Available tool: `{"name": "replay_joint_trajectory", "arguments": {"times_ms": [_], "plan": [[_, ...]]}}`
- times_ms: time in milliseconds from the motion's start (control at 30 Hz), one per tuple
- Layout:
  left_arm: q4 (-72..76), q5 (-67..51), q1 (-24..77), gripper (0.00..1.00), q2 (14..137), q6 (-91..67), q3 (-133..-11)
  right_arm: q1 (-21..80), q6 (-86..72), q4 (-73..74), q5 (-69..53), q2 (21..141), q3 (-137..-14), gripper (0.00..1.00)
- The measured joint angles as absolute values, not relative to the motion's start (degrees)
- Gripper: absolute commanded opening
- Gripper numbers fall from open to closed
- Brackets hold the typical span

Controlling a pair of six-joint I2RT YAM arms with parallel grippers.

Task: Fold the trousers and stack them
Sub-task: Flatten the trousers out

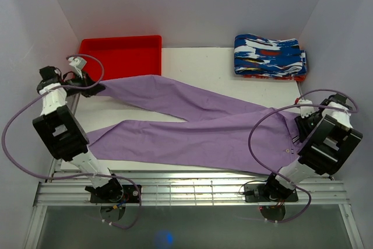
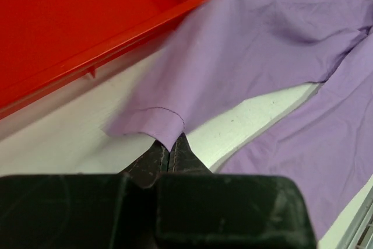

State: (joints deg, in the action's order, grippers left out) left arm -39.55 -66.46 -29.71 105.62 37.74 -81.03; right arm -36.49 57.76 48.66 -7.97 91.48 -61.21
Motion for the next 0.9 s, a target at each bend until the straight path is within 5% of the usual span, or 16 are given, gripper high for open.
{"name": "replay_joint_trajectory", "arguments": {"times_ms": [200,500,733,900], "plan": [[-45.5,-61.9,-39.5,0.00,96.2,37.5,-81.1,-36.5,60.8,41.7,-2.6,90.1,-51.1,0.40],[-49.8,-51.0,-48.7,0.00,108.5,38.0,-79.5,-36.3,62.4,41.9,-1.5,89.7,-51.4,0.39],[-47.5,-44.3,-50.7,0.00,114.2,38.0,-76.5,-36.7,66.4,49.3,-1.6,90.1,-59.2,0.67],[-46.2,-43.5,-50.7,0.00,114.1,40.9,-75.0,-37.5,66.8,60.5,-13.0,92.3,-80.9,0.71]]}}
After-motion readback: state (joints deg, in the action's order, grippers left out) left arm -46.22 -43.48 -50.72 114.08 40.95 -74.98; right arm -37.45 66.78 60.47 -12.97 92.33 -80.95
